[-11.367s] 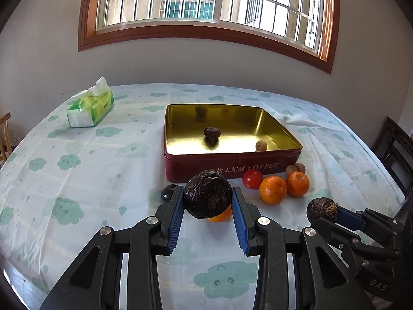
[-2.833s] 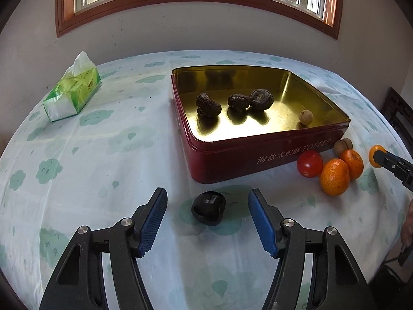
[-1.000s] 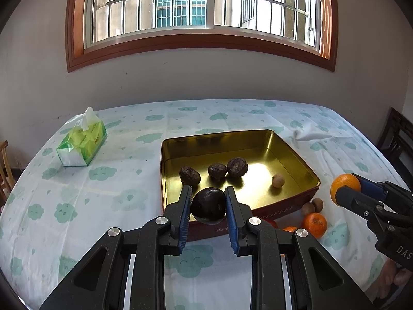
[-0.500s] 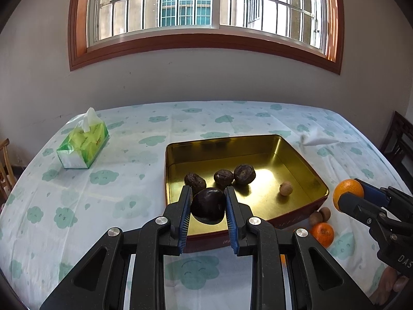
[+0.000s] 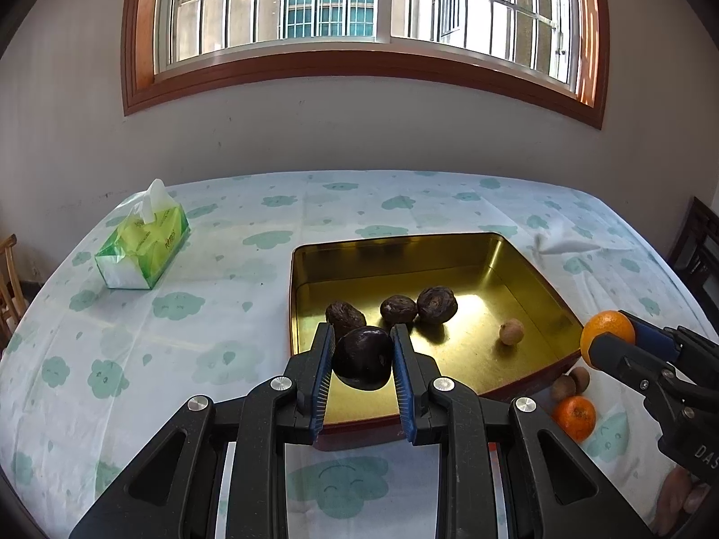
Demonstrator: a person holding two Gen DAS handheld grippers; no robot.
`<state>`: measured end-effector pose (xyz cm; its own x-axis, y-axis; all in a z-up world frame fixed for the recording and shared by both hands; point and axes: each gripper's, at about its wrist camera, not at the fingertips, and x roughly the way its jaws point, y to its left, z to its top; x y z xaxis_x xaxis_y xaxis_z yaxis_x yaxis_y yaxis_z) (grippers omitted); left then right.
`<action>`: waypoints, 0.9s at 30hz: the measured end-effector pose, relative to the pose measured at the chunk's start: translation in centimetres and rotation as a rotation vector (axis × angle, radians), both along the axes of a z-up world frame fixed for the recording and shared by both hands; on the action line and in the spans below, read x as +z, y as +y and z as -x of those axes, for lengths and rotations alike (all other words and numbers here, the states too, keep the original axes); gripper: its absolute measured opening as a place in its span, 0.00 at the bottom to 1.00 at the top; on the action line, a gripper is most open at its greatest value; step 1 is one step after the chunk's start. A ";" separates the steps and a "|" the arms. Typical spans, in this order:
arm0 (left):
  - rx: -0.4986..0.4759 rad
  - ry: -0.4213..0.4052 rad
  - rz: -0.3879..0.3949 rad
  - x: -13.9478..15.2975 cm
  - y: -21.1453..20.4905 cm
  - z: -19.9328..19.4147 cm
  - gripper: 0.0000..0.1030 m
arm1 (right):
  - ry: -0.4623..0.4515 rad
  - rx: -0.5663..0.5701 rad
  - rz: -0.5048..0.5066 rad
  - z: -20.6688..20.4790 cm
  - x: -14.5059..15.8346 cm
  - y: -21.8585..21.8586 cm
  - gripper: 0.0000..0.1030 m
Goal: Organize fruits
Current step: 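Carry the black plum with the left gripper while the right carries the orange over the tin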
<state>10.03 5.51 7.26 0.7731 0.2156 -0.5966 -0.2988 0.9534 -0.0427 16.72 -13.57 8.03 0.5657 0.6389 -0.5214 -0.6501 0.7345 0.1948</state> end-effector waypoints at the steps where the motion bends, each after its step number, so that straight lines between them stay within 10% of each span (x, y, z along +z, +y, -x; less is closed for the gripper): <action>1: 0.000 0.000 0.001 -0.1 0.0 -0.1 0.26 | 0.000 -0.001 -0.001 -0.1 0.0 0.1 0.37; 27: 0.018 0.014 0.001 -1.1 0.5 -2.2 0.26 | 0.016 -0.015 -0.012 -2.1 -0.7 1.5 0.37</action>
<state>12.25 6.02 6.19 0.7607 0.2291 -0.6073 -0.3169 0.9476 -0.0395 18.81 -12.11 7.36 0.5672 0.6364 -0.5227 -0.6354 0.7420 0.2139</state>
